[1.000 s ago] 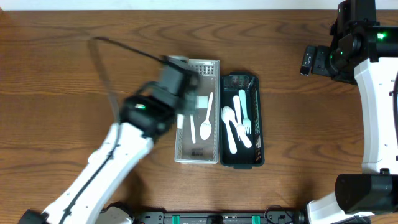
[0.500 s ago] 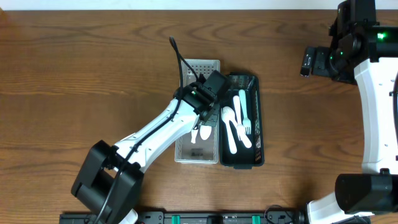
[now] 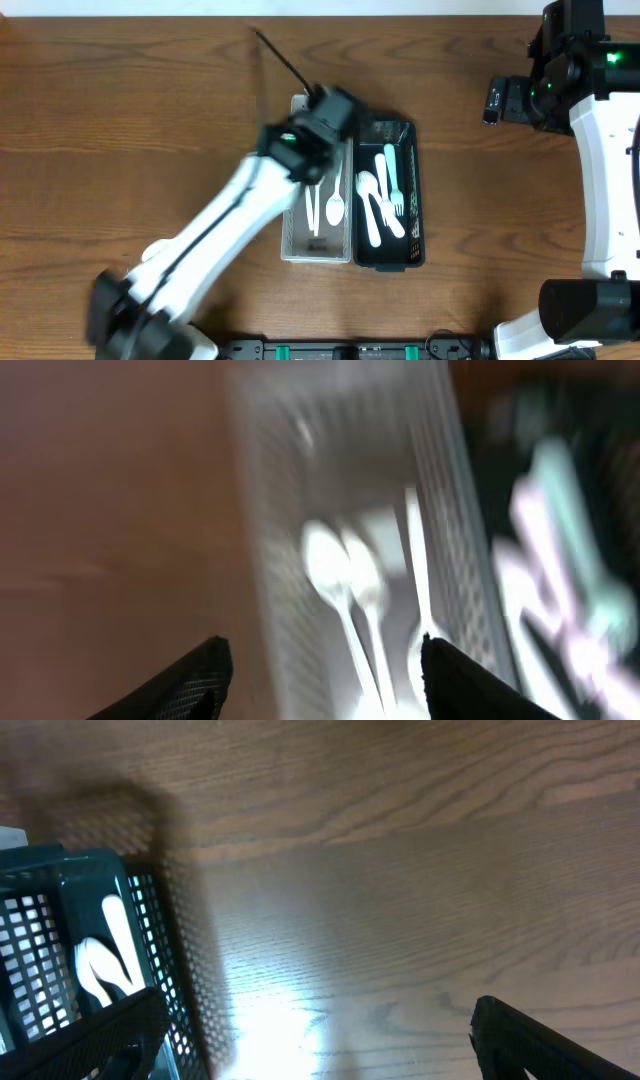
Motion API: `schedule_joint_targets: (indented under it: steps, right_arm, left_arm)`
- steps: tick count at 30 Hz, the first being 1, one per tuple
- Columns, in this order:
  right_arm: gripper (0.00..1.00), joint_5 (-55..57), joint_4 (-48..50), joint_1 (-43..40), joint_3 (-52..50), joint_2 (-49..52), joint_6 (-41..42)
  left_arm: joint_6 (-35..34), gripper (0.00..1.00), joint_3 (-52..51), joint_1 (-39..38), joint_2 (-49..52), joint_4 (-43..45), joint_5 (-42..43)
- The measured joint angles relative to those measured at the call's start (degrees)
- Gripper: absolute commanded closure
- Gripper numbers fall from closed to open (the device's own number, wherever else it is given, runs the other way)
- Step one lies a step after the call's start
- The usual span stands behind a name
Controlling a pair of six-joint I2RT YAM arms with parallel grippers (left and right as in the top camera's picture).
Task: Pack container
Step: 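Carry the spoon into the clear basket and open the left gripper, then grasp the last white spoon on the left with the left gripper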
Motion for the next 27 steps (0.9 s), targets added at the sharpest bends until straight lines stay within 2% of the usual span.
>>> schedule_joint_targets:
  steps: [3, 5, 7, 11, 14, 16, 19, 23, 27]
  right_arm:
    - [0.01, 0.0, 0.0, 0.0, 0.0, 0.0, 0.0]
    - [0.01, 0.0, 0.0, 0.0, 0.0, 0.0, -0.02]
    - [0.01, 0.0, 0.02, 0.0, 0.0, 0.0, -0.02]
    - [0.01, 0.0, 0.0, 0.0, 0.0, 0.0, -0.02]
    - [0.01, 0.0, 0.0, 0.0, 0.0, 0.0, -0.02]
    - [0.01, 0.0, 0.0, 0.0, 0.0, 0.0, -0.02]
    - [0.01, 0.0, 0.0, 0.0, 0.0, 0.0, -0.02]
    - [0.01, 0.0, 0.0, 0.0, -0.02, 0.0, 0.0]
    - [0.01, 0.0, -0.31, 0.0, -0.02, 0.0, -0.02]
  left_arm:
    - [-4.02, 0.44, 2.21, 5.55, -7.04, -0.5, -2.27]
    - [-10.1, 0.44, 3.02, 12.09, -11.19, -3.5, -3.39]
    - [-18.21, 0.42, 3.21, 19.41, -13.55, -9.03, -4.74]
    - [-39.65, 0.31, 1.49, 31.21, -13.42, -20.96, -5.4]
    - [-54.9, 0.28, -2.49, 36.96, -12.15, -24.35, -5.46]
    - [-63.98, 0.29, -6.43, 39.58, -11.19, -23.78, -4.15]
    - [-73.72, 0.29, -12.5, 41.59, -9.77, -19.61, -0.5]
    - [-80.83, 0.29, -20.68, 42.45, -7.23, -9.77, 4.96]
    - [-84.08, 0.28, -26.25, 42.45, -3.56, -3.91, 8.28]
